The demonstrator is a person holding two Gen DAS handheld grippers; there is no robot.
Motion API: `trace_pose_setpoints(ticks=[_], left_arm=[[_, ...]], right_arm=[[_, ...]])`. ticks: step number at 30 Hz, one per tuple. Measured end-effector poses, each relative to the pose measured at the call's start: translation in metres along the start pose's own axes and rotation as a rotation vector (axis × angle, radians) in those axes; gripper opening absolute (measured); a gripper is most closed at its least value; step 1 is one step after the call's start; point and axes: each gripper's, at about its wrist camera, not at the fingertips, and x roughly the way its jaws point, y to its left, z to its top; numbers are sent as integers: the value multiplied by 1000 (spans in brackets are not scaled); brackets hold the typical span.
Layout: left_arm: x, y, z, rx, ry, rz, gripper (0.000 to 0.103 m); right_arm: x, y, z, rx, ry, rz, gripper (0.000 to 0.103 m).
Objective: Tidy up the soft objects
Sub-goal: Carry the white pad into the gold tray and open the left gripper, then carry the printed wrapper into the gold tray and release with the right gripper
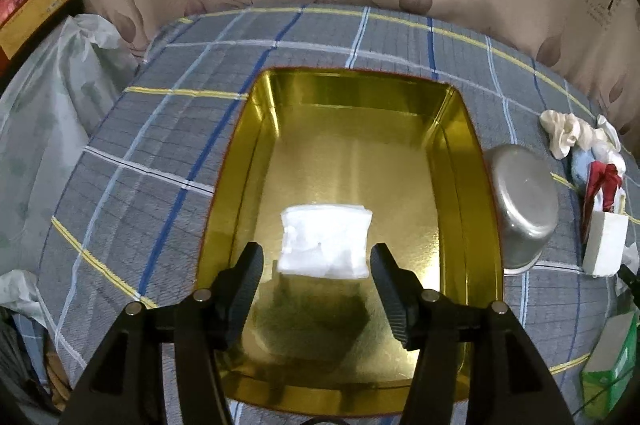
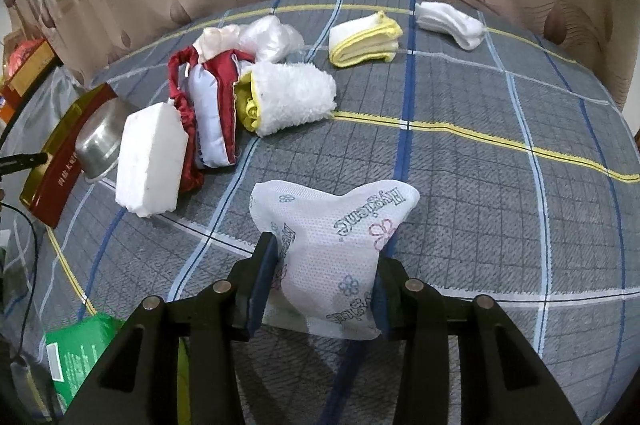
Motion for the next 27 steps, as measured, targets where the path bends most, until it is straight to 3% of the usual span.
trace_pose_setpoints(ticks=[9,17,22,27], left_arm=[[-23,9,-15,24,-70,22,57],[-33,24,-26,-1,-123,54,57],[-35,32,-30,-25,-143,54,57],[-38,36,-33,-45,-150,40,57]], right_arm=[[1,8,13,23,79,-81,36],[-31,23,33,42,13,-181,30],[-60,61,54,1,-55,-141,30],[-66,129,70,-92,-73,-35,30]])
